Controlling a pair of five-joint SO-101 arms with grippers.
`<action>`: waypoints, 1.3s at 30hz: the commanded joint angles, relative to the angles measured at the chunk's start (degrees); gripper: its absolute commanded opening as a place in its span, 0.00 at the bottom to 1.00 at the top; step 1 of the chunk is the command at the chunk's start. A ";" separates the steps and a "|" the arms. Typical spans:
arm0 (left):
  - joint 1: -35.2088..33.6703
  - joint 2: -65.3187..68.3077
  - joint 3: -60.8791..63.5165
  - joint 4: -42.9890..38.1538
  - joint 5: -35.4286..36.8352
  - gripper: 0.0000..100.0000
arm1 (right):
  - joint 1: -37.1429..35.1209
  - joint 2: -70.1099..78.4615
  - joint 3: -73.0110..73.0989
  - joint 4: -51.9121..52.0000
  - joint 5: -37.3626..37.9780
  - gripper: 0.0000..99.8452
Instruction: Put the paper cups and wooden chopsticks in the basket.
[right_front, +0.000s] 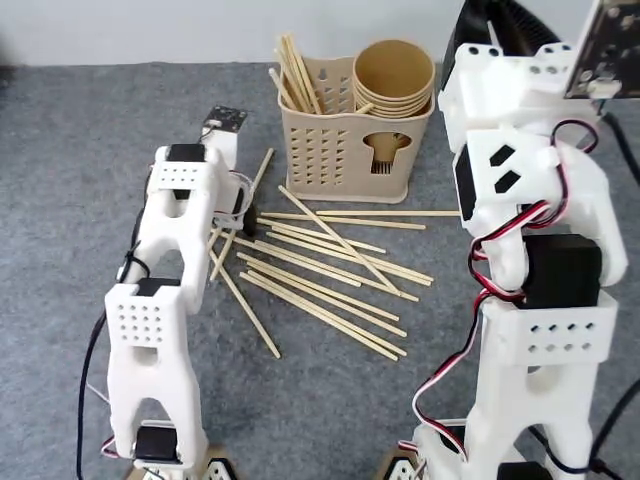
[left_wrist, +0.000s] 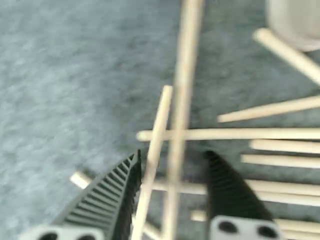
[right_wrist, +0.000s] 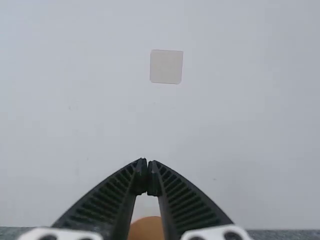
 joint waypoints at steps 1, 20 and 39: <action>0.26 -0.35 -2.42 0.35 -0.62 0.07 | 0.22 -1.45 -3.16 -0.66 0.70 0.02; 0.09 -9.58 -18.95 18.73 -0.26 0.01 | 0.22 -1.45 -3.16 -0.66 0.70 0.02; -0.26 -19.16 -41.19 21.80 6.68 0.01 | 0.22 -1.45 -3.16 -0.66 0.70 0.02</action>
